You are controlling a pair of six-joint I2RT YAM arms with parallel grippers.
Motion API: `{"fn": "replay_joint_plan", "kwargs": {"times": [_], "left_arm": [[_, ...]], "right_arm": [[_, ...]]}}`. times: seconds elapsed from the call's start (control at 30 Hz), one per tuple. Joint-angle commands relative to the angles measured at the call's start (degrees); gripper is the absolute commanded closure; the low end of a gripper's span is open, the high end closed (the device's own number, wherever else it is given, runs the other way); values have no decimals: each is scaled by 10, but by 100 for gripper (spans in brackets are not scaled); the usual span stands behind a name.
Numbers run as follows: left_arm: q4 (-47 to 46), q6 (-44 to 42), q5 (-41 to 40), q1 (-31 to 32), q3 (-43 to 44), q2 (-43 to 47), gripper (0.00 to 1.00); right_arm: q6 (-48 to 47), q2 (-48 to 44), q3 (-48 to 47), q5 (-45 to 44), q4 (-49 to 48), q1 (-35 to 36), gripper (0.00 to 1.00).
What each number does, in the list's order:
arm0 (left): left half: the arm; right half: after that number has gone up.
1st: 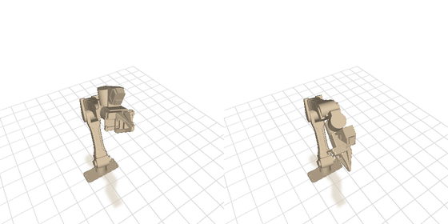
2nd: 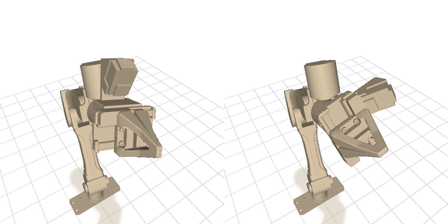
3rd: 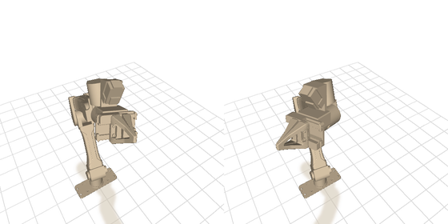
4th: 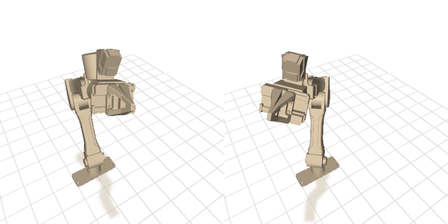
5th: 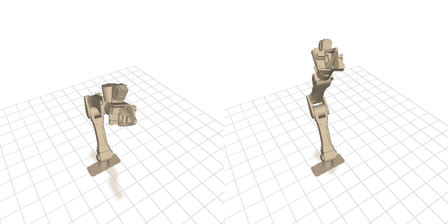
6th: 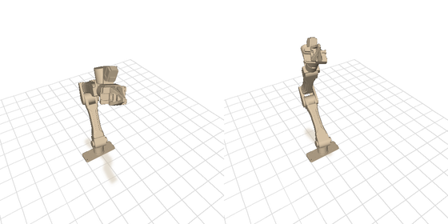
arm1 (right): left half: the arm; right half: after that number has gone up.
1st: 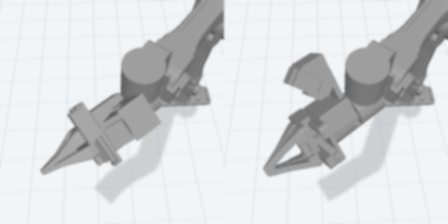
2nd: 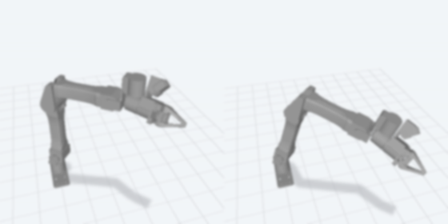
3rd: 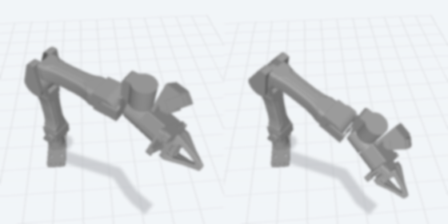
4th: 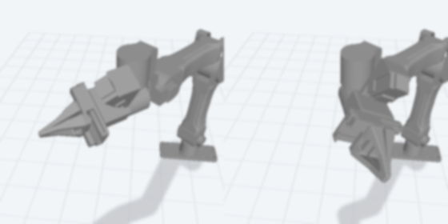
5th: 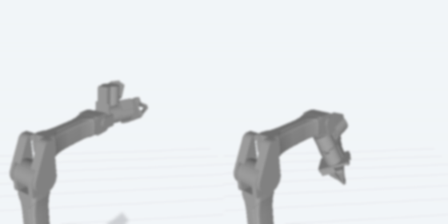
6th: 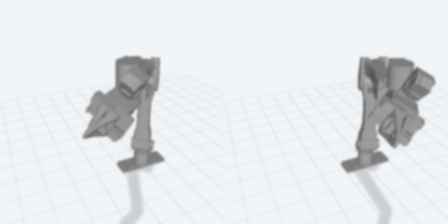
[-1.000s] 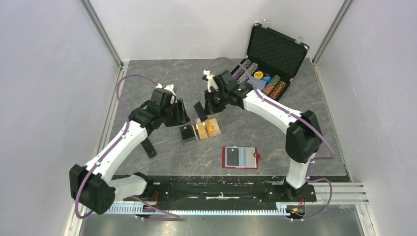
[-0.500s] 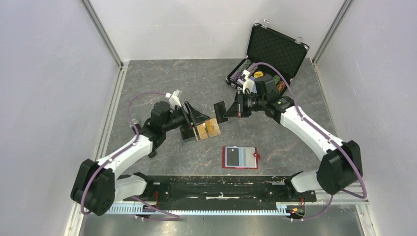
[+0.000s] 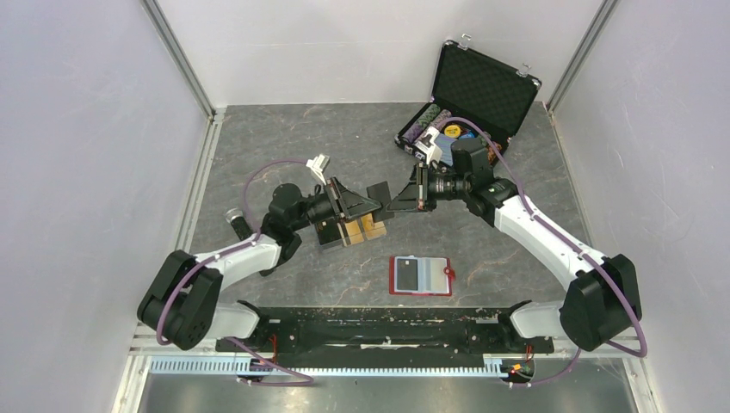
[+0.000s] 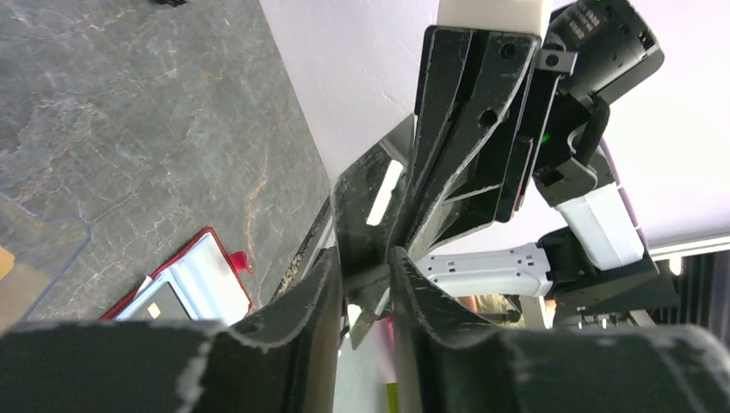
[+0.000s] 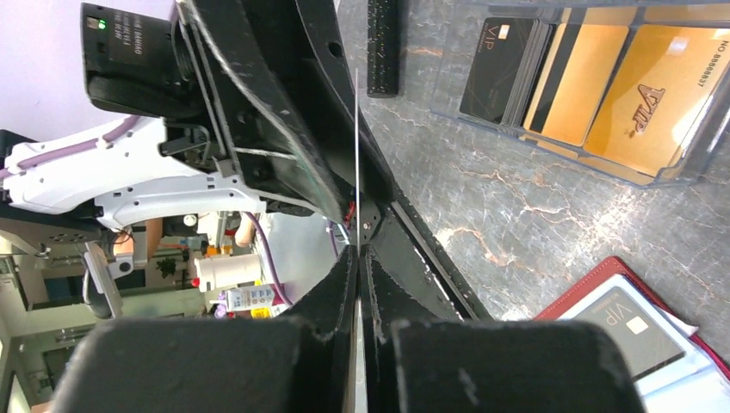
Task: Put the credit cards into the card holder
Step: Pick up the credit card from the storage box.
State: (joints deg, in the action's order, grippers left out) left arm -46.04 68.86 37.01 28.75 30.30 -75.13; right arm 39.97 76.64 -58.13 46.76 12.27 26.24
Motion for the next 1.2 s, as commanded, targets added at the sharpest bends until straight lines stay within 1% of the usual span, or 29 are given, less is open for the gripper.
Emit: {"fn": "replay_joint_plan", "kwargs": {"times": [0.0, 0.07, 0.1, 0.13, 0.17, 0.2, 0.27, 0.3, 0.4, 0.47, 0.57, 0.67, 0.7, 0.77, 0.8, 0.87, 0.9, 0.93, 1.03, 1.1, 1.17], "left_arm": [[-99, 48, 20, 11, 20, -25, 76], [-104, 52, 22, 13, 24, -31, 93], [-102, 53, 22, 12, 25, -33, 98], [-95, 51, 20, 12, 25, -32, 98], [-83, 45, 18, 12, 27, -31, 98], [-60, 36, 18, 12, 30, -28, 98], [-2, 6, 16, 14, 42, -22, 98], [39, -9, 12, 15, 47, -17, 98], [118, -55, 6, 28, 65, -11, 98], [121, -57, 8, 37, 69, -17, 98], [106, -52, 8, 51, 67, -28, 98], [67, -34, 8, 64, 64, -38, 98], [49, -26, 10, 68, 62, -43, 98], [14, -11, 12, 73, 57, -53, 98], [-4, -3, 13, 73, 52, -56, 98], [-36, 14, 15, 74, 44, -66, 98], [-49, 22, 16, 74, 40, -70, 98], [-62, 27, 16, 74, 36, -72, 97], [-75, 33, 13, 74, 27, -72, 91], [-73, 32, 10, 74, 24, -65, 82], [-62, 26, 2, 73, 22, -57, 69]], "right_arm": [[18, -16, 3, 24, -37, -2, 100], [17, -13, 4, 24, -37, -2, 100], [17, -12, 5, 23, -37, -2, 100], [16, -12, 6, 22, -37, -2, 100], [13, -11, 8, 18, -35, -2, 98], [7, -11, 10, 14, -32, -3, 93], [-8, -14, 16, 0, -20, -6, 80], [-22, -16, 19, -13, -5, -8, 75], [-52, -23, 37, -30, 23, -16, 60], [-60, -29, 57, -30, 26, -23, 53], [-64, -41, 76, -24, 25, -34, 51], [-69, -48, 83, -8, 20, -41, 53], [-70, -49, 85, -2, 15, -42, 56], [-69, -53, 87, 4, 11, -44, 66], [-68, -54, 88, 9, 5, -44, 76], [-64, -60, 90, 16, -7, -45, 94], [-61, -62, 91, 20, -16, -46, 99], [-60, -66, 92, 22, -19, -47, 100], [-61, -72, 93, 25, -22, -51, 100], [-60, -77, 97, 24, -23, -56, 100], [-57, -81, 101, 24, -24, -60, 100]]}}
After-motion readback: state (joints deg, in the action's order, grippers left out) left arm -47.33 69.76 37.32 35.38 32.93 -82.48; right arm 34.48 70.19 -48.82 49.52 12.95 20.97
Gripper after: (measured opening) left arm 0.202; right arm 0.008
